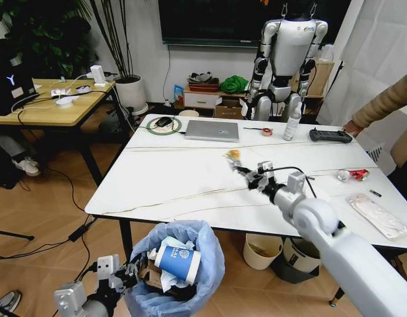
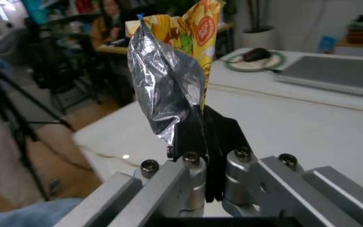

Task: Pick up the trash bin and place the trash from the table into it.

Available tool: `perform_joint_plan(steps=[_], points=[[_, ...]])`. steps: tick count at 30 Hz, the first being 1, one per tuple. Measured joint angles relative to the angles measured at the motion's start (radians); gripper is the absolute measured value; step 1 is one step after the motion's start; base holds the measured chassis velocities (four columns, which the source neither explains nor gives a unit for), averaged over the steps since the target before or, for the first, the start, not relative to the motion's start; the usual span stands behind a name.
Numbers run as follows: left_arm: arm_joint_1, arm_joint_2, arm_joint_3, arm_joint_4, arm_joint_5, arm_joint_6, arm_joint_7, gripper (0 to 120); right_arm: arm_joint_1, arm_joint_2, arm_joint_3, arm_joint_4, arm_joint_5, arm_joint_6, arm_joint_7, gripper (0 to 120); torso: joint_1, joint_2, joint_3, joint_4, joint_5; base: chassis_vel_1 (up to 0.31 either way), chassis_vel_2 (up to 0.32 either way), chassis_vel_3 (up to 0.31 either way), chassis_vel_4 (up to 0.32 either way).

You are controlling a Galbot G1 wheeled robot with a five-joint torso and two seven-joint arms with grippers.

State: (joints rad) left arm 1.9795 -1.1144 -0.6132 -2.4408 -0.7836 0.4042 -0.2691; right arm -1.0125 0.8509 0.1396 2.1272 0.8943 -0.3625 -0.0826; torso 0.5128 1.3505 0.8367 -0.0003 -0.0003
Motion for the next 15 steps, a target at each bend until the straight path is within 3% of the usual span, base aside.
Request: perform_joint_plan(steps=[5, 8, 15], points=[[-0.002, 0.001, -0.001, -0.004, -0.003, 0.001, -0.001, 0, -0.051, -0.032, -0.05, 0.122, 0.018, 0.017, -0.007, 0, 0.0, 0.0, 0.0, 0.0001, 0.0003, 0.0, 0.0, 0.0, 0.0], [-0.004, 0.001, 0.005, -0.007, -0.003, 0.003, -0.002, 0, -0.094, -0.048, -0.138, 0.176, 0.003, 0.031, -0.008, 0, 0.0, 0.0, 0.0, 0.0003, 0.0002, 0.0, 0.0, 0.0, 0.0], [-0.001, -0.001, 0.009, -0.019, -0.003, 0.004, -0.003, 0, -0.144, -0.048, -0.267, 0.133, -0.143, 0.06, -0.021, 0, 0.0, 0.0, 0.0, 0.0002, 0.0003, 0.0, 0.0, 0.0, 0.0]])
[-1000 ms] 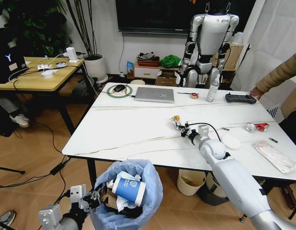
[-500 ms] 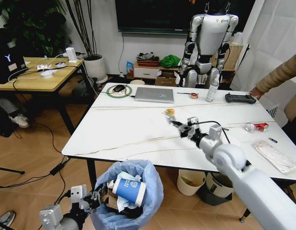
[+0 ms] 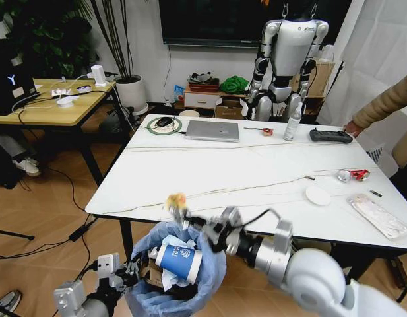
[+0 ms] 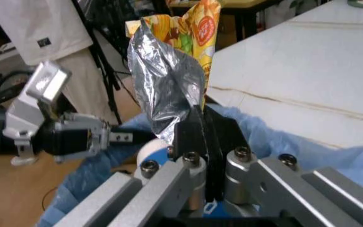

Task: Pick up the trash bin and place the trash from the table into it.

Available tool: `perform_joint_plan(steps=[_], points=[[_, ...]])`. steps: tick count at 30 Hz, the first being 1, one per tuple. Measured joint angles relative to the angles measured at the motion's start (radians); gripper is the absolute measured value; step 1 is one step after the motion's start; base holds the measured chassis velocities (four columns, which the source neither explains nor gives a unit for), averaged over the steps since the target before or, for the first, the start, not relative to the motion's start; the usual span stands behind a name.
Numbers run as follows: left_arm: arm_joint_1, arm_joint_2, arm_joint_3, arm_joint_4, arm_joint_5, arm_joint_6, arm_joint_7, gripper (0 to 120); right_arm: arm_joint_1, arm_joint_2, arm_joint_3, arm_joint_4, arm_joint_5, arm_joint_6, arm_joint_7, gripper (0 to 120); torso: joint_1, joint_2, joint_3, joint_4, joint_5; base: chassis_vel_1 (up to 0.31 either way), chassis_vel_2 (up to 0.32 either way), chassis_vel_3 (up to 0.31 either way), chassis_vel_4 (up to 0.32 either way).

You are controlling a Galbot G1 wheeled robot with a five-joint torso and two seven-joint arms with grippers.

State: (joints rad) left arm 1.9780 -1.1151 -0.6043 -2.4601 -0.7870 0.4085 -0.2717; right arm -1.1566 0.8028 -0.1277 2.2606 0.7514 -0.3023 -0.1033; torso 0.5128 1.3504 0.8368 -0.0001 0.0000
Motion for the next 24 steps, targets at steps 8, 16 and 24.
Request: perform_joint_plan(steps=[8, 16, 24], points=[[0.005, -0.002, -0.002, -0.011, 0.002, 0.001, -0.001, 0, 0.022, 0.036, -0.044, -0.034, -0.051, 0.003, 0.011, 0, 0.0, 0.0, 0.0, 0.0001, 0.0, 0.0, 0.0, 0.0, 0.0], [0.007, -0.002, -0.001, -0.012, 0.005, 0.001, -0.001, 0, 0.019, 0.042, -0.031, -0.058, -0.088, 0.008, 0.015, 0, 0.0, 0.0, 0.0, 0.0001, 0.0, 0.0, 0.0, 0.0, 0.0], [-0.003, -0.001, -0.008, -0.012, 0.004, 0.003, -0.003, 0, -0.006, 0.028, -0.006, -0.046, -0.106, 0.016, 0.01, 21, 0.0, 0.0, 0.0, 0.0, 0.0001, 0.0, 0.0, 0.0, 0.0]])
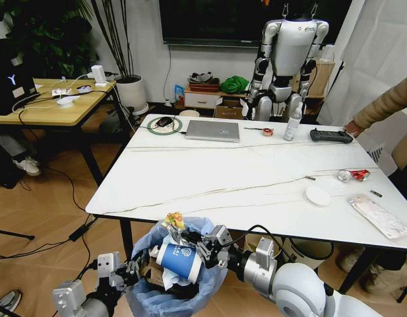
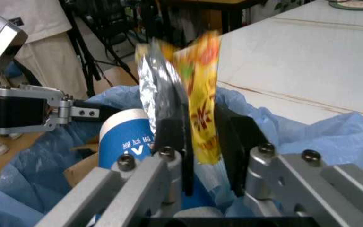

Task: Pick up the trash bin and place the trash from the table into it.

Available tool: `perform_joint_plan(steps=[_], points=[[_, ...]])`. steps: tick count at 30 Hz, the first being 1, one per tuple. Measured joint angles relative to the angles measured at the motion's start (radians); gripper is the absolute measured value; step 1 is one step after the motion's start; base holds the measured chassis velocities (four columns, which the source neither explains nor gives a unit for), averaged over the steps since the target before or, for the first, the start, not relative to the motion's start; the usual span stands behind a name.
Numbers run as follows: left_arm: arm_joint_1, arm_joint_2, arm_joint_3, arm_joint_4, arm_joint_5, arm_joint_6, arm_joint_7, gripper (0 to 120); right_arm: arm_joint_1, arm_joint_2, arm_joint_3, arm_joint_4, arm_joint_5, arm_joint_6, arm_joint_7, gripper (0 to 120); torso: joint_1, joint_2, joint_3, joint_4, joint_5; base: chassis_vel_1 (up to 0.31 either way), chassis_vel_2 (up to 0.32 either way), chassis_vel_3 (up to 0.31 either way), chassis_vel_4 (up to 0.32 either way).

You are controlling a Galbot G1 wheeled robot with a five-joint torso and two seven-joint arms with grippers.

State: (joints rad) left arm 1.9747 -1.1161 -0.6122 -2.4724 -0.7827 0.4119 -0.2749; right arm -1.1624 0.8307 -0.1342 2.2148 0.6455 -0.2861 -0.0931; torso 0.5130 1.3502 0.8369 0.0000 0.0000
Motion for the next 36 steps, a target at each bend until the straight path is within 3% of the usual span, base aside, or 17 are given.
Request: perform_joint_plan(steps=[4, 14, 16, 19, 21, 22, 25, 26, 30, 36], points=[[-0.004, 0.001, -0.003, 0.001, 0.0, 0.0, 0.0, 0, -0.006, -0.005, 0.006, 0.008, -0.005, 0.004, 0.0, 30, 0.0, 0.0, 0.0, 0.0, -0.0001, 0.0, 0.0, 0.0, 0.0], [-0.006, 0.004, -0.008, 0.002, -0.001, 0.002, -0.001, 0, -0.026, -0.016, 0.032, 0.045, -0.006, 0.015, 0.013, 32, 0.0, 0.0, 0.0, 0.0, 0.0, 0.0, 0.0, 0.0, 0.0], [-0.006, 0.003, -0.008, 0.008, 0.0, 0.002, -0.001, 0, -0.028, -0.011, 0.064, 0.076, -0.001, 0.018, 0.066, 43, 0.0, 0.0, 0.0, 0.0, 0.0, 0.0, 0.0, 0.0, 0.0], [-0.012, 0.003, -0.003, 0.016, 0.002, 0.001, -0.001, 0, -0.044, 0.001, 0.155, 0.097, 0.026, 0.065, 0.176, 55, 0.0, 0.0, 0.0, 0.0002, 0.0, 0.0, 0.0, 0.0, 0.0], [-0.019, 0.004, 0.004, 0.024, 0.005, 0.0, 0.001, 0, -0.087, 0.012, 0.253, 0.079, 0.011, 0.151, 0.231, 66, 0.0, 0.0, 0.0, 0.0002, -0.0001, 0.0, 0.0, 0.0, 0.0], [-0.019, 0.004, 0.004, 0.024, 0.005, 0.0, 0.001, 0, -0.087, 0.012, 0.253, 0.079, 0.011, 0.151, 0.231, 66, 0.0, 0.0, 0.0, 0.0002, -0.0001, 0.0, 0.0, 0.0, 0.0], [-0.034, 0.007, 0.015, 0.036, 0.004, -0.003, 0.003, 0, -0.171, 0.032, 0.409, 0.027, 0.041, 0.312, 0.252, 79, 0.0, 0.0, 0.0, -0.0001, 0.0002, 0.0, 0.0, 0.0, 0.0], [-0.034, 0.007, 0.015, 0.036, 0.004, -0.003, 0.003, 0, -0.171, 0.032, 0.409, 0.027, 0.041, 0.312, 0.252, 79, 0.0, 0.0, 0.0, -0.0001, 0.0002, 0.0, 0.0, 0.0, 0.0], [-0.054, 0.01, 0.025, 0.055, 0.004, -0.007, 0.008, 0, -0.275, 0.081, 0.621, -0.024, 0.053, 0.351, 0.198, 97, 0.0, 0.0, 0.0, -0.0002, 0.0003, 0.0, 0.0, 0.0, 0.0], [-0.077, 0.013, 0.029, 0.07, 0.004, -0.016, 0.015, 0, -0.366, 0.163, 0.763, -0.048, 0.042, 0.358, 0.151, 100, 0.0, 0.0, 0.0, -0.0001, 0.0002, 0.0, 0.0, 0.0, 0.0]])
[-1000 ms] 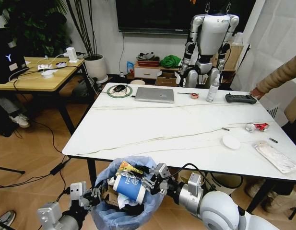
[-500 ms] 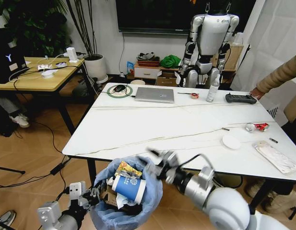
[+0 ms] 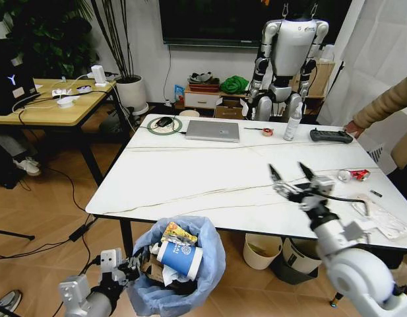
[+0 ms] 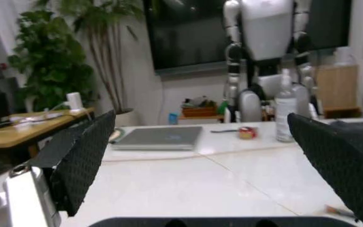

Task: Pick up the trash bin and place the trash from the table into it.

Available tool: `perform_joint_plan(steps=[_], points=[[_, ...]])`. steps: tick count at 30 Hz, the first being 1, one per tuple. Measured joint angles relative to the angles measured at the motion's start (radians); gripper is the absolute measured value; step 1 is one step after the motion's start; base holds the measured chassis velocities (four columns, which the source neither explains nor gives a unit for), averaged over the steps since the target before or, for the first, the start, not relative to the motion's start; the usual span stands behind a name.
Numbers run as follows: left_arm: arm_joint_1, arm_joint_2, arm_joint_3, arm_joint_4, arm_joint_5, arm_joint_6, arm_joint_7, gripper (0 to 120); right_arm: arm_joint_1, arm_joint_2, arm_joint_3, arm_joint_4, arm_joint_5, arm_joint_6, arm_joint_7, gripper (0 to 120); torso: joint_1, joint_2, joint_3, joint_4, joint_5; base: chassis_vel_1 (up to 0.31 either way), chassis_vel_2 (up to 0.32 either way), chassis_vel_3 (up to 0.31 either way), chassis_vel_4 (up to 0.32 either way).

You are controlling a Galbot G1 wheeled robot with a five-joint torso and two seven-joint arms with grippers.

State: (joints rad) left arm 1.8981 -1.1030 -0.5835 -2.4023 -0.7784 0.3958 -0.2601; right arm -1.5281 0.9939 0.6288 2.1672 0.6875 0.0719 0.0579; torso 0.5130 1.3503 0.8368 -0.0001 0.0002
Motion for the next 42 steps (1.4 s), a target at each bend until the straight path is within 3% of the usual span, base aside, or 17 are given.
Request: perform_joint_plan(steps=[1, 4, 7, 14, 26, 42], points=[[-0.005, 0.001, 0.005, 0.002, -0.001, -0.002, 0.002, 0, -0.038, 0.054, 0.044, -0.004, -0.024, 0.003, -0.018, 100, 0.0, 0.0, 0.0, 0.0002, -0.0003, 0.0, 0.0, 0.0, 0.0], [-0.009, 0.004, 0.01, 0.004, -0.001, -0.003, 0.005, 0, -0.074, 0.11, 0.072, -0.004, -0.046, 0.007, -0.032, 100, 0.0, 0.0, 0.0, 0.0002, -0.0001, 0.0, 0.0, 0.0, 0.0], [-0.015, 0.01, 0.021, 0.01, -0.001, -0.007, 0.009, 0, -0.164, 0.249, 0.125, -0.007, -0.116, 0.031, -0.086, 100, 0.0, 0.0, 0.0, -0.0003, 0.0, 0.0, 0.0, 0.0, 0.0], [-0.015, 0.03, 0.059, 0.025, -0.007, -0.012, 0.014, 0, -0.23, 0.364, 0.154, -0.029, -0.179, 0.066, -0.142, 100, 0.0, 0.0, 0.0, 0.0, -0.0003, 0.0, 0.0, 0.0, 0.0], [-0.028, 0.04, 0.094, 0.028, -0.013, -0.015, 0.017, 0, -0.234, 0.402, 0.165, -0.042, -0.193, 0.09, -0.172, 100, 0.0, 0.0, 0.0, 0.0003, -0.0003, -0.078, -0.065, 0.08, 0.077], [-0.043, 0.042, 0.104, 0.03, -0.016, -0.012, 0.013, 0, -0.209, 0.397, 0.145, -0.073, -0.191, 0.097, -0.18, 100, 0.0, 0.0, 0.0, 0.0002, -0.0004, -0.251, -0.248, 0.251, 0.247]])
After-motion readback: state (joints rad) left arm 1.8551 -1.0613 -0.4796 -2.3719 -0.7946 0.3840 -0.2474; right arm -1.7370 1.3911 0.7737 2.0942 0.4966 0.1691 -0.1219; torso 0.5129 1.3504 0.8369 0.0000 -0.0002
